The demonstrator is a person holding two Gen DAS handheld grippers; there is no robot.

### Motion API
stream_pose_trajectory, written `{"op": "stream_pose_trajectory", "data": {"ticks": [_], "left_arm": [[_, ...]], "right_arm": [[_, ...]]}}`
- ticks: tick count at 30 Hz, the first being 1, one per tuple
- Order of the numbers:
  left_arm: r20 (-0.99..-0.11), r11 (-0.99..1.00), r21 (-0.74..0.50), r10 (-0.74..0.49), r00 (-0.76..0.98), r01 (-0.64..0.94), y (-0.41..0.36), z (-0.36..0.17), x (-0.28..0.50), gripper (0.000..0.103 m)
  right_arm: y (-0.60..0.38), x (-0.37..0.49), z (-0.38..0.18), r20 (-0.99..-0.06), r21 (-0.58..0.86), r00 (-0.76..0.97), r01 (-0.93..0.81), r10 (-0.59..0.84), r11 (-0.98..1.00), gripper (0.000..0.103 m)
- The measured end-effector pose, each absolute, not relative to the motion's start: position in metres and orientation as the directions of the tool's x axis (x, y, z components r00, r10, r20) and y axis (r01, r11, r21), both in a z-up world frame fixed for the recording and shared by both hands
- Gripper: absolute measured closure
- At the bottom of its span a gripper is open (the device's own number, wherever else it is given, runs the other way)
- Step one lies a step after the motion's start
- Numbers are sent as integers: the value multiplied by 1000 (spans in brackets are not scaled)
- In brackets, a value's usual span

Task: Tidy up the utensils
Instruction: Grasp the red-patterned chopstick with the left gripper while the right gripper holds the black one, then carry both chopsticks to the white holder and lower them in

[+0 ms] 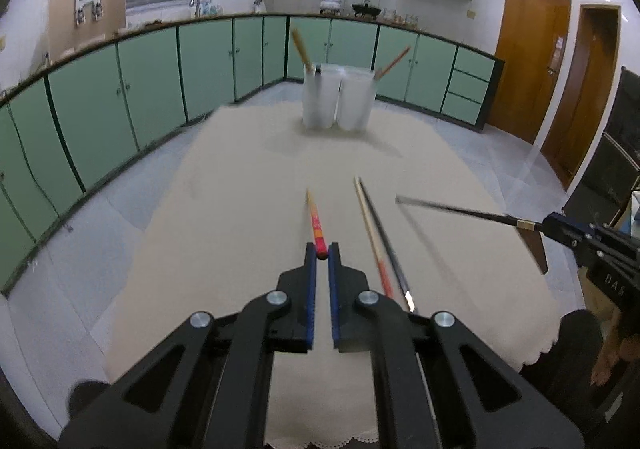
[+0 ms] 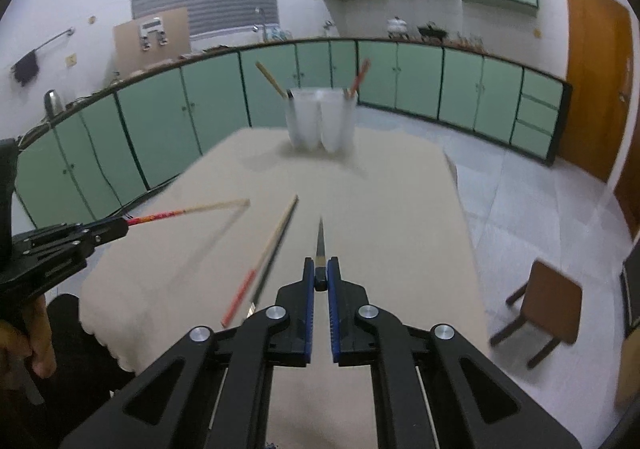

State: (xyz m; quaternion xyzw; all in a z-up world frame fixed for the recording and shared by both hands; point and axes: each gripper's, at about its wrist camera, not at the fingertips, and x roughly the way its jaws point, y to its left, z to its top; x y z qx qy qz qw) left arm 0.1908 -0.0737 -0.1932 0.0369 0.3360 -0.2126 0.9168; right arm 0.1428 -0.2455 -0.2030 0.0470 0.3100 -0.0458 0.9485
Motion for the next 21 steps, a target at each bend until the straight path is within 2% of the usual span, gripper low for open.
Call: {"op": "stream_pose_trajectory", "data": {"ticks": [10,21], "left_arm": [[-589,889,-45,-391,707,455,-76,-132,203,98],[-603,869,-36,-412,683,493,-85,-116,228,98]], "right_arm": [[-253,180,-140,-620,72,783,-4,48,997,97],[-256,232,-115,-689,44,719,-85,92,995,97]]}}
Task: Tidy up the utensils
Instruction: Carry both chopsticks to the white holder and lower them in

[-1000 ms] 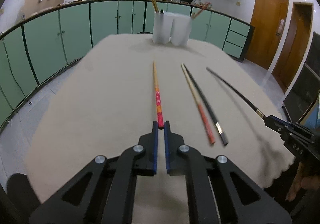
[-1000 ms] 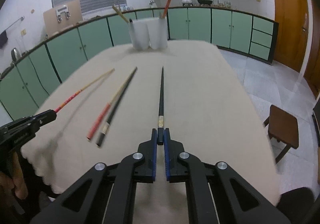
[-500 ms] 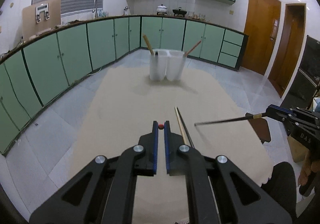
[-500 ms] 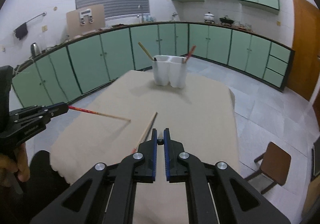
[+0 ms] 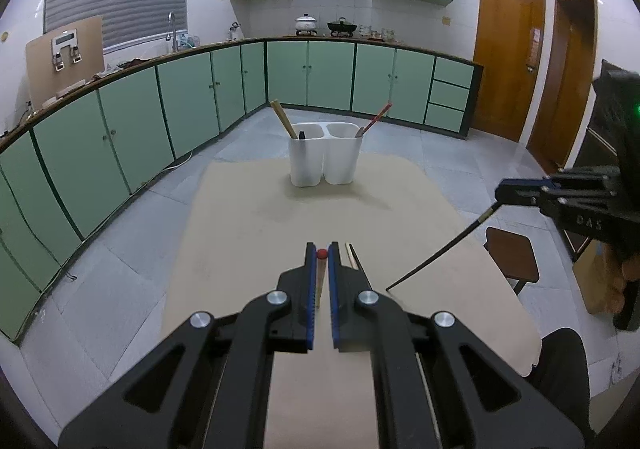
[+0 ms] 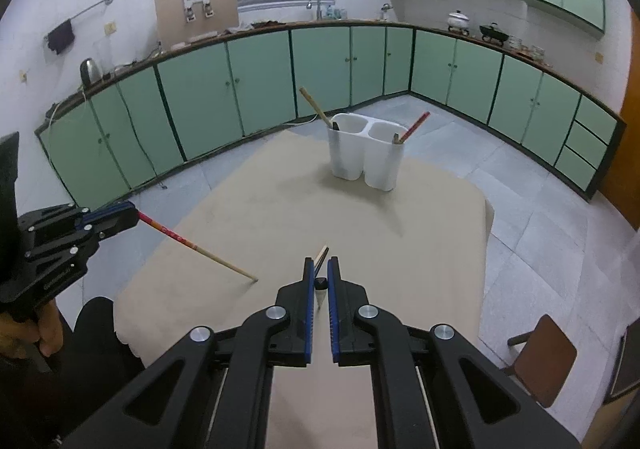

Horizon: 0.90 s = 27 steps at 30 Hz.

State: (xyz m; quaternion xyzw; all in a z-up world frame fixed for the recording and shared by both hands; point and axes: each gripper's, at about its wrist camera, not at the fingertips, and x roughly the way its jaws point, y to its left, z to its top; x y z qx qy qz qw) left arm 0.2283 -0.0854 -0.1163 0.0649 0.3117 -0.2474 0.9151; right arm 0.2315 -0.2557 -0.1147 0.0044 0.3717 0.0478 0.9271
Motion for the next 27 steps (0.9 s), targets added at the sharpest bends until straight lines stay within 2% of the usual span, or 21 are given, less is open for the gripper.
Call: {"op": "stream_pose_trajectory", "data": {"ticks": [15,27], "left_arm": [[-645,847,-17,-416,641,532,-95,-106,274,98],[-671,828,-59,-447,592,558,-100,-83,307,98]], "right_arm": [[-271,294,-101,-765,75,632,-106,125,992,97],[-276,312,-81,-787,104,602,-93,139,990,97]]}}
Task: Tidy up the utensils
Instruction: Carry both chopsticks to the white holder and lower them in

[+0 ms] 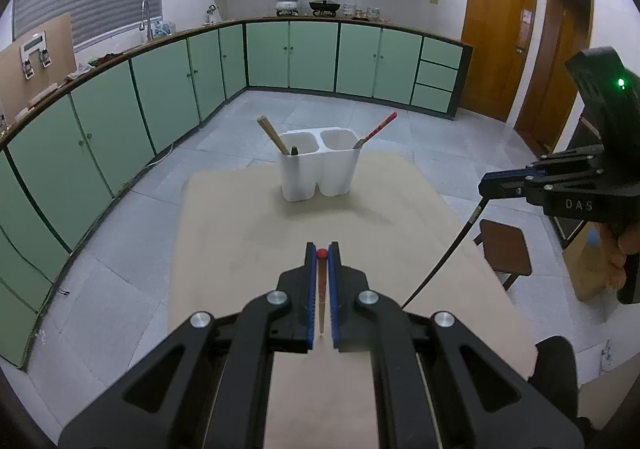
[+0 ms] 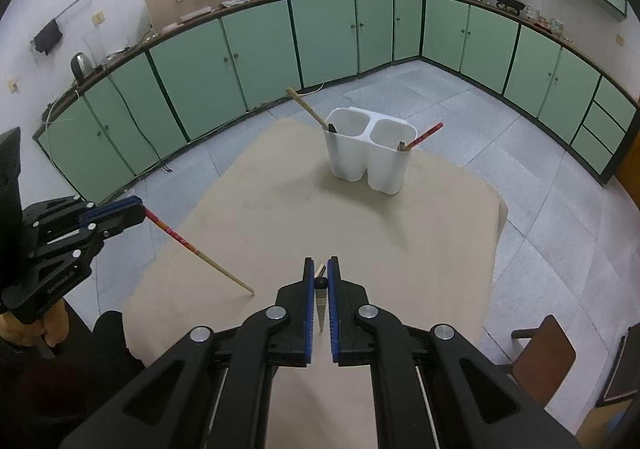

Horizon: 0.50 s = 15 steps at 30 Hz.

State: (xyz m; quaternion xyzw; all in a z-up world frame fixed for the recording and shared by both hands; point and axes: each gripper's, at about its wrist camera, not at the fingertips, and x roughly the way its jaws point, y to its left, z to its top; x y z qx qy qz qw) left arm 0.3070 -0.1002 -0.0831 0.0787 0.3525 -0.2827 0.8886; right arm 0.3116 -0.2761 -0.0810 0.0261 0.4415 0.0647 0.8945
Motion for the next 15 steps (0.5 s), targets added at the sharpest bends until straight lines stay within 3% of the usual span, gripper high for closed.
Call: {"op": "stream_pose_trajectory", "data": {"ticks": [15], "left_arm": [[-625,816,-95,-494,605,570,-103,-3,335,98]], "right_arm": [[-282,315,-2,-748,43,659,-76,82,996,97]]}}
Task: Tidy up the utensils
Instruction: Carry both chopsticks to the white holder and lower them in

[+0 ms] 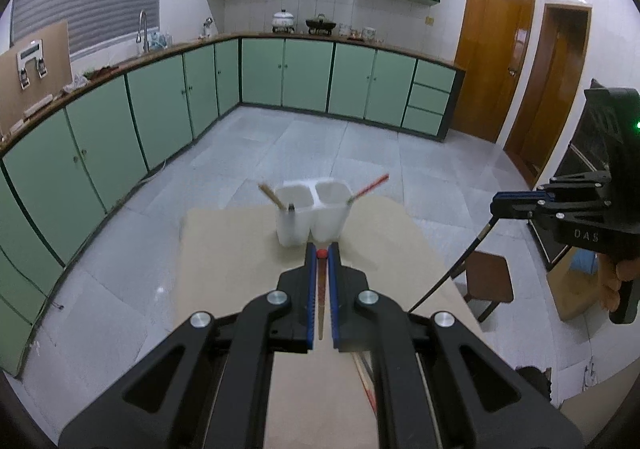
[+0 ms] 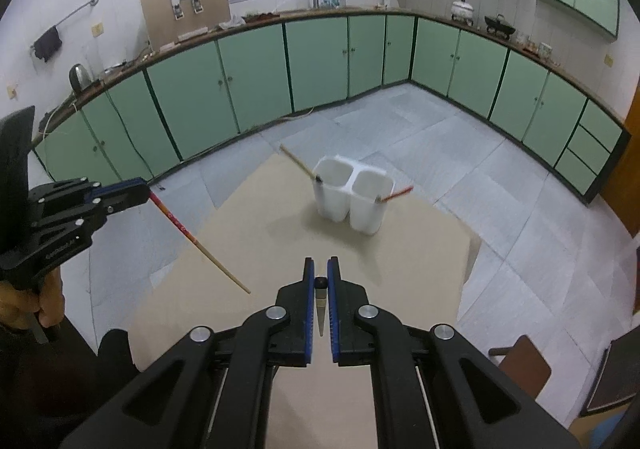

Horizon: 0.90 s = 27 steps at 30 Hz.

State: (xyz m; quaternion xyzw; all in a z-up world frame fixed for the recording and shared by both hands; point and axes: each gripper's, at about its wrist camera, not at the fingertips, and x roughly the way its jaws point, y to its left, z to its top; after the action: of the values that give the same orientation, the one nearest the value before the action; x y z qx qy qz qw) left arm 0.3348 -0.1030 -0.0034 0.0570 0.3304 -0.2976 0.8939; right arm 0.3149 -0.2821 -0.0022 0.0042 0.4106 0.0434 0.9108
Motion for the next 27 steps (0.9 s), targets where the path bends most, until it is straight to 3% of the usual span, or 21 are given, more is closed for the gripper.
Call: {"op": "stream_pose_trajectory", "data": {"ticks": [14,27], "left_arm": [[-539,830,-111,-512,668,547,-139,67,401,98],[-534,856,-113,-481,695,505,-186,62,490,98]], "right_arm": [[-296,379,56,-713,21,701,-17,26,1000,97],[-325,464,69,-673,46,739,44,-2,998,97]]}}
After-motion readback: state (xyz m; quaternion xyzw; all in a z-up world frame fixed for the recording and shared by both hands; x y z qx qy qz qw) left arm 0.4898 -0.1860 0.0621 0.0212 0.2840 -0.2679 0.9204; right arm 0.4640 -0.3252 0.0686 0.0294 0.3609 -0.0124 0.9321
